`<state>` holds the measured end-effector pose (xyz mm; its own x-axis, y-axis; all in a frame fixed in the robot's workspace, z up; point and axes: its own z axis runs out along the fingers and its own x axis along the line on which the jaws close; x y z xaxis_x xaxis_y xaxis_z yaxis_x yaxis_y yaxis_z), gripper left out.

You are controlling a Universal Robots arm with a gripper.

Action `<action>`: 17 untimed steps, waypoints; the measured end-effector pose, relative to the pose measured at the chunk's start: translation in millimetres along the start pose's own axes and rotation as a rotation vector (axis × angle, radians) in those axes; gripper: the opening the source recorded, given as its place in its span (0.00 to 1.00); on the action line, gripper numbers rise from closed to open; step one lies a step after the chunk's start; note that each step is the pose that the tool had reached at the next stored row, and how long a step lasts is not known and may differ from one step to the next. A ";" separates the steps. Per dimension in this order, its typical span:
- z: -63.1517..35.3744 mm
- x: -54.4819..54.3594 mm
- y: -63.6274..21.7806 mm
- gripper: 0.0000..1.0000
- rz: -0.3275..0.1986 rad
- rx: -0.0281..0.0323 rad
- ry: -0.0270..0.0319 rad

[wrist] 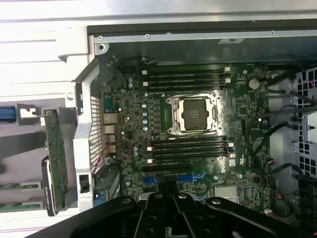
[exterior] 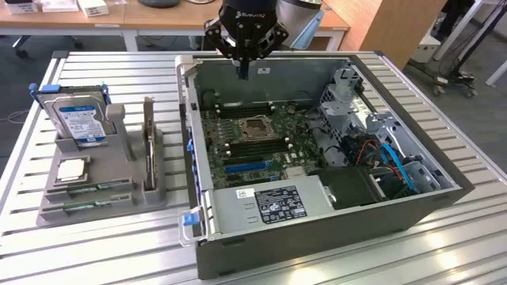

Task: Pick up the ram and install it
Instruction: 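Reach for the ram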

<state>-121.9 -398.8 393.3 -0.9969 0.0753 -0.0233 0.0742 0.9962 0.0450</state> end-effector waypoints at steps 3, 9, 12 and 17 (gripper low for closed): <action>0.0 0.0 0.0 0.10 0.000 -0.0001 0.0000; 0.0 0.2 0.0 0.10 0.000 -0.0001 -0.0001; 0.0 2.1 -0.2 0.10 0.000 -0.0001 -0.0001; -0.2 7.1 -0.5 0.10 0.000 0.0000 0.0000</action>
<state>-129.0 -398.9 393.3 -0.9969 0.0753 -0.0233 0.0742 0.9962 0.0451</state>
